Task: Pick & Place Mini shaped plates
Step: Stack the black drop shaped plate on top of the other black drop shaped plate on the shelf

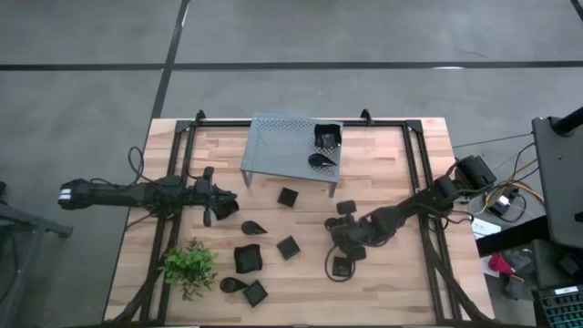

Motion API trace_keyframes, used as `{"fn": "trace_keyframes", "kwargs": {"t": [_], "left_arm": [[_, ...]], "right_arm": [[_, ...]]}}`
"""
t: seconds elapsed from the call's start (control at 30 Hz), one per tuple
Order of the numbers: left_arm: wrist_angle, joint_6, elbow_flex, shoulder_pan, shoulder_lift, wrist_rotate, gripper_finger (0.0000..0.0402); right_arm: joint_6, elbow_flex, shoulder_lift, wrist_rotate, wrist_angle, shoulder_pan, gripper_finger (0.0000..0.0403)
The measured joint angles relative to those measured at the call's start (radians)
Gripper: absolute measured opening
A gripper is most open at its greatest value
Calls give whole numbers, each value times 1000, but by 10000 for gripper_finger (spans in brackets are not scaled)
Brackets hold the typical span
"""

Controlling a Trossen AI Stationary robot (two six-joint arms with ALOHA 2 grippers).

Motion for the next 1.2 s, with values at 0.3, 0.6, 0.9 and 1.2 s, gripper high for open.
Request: {"fn": "trace_keyframes", "kwargs": {"t": [0.3,0.6,0.9,1.2], "left_arm": [[0,0,0,0,0,0,0],[0,0,0,0,0,0,0],[0,0,0,0,0,0,0],[0,0,0,0,0,0,0]], "right_arm": [[3,-25,0,0,34,0,105],[7,-28,0,-1,39,-1,95],[10,-34,0,-2,38,-3,49],[13,-31,0,-1,39,-3,9]]}}
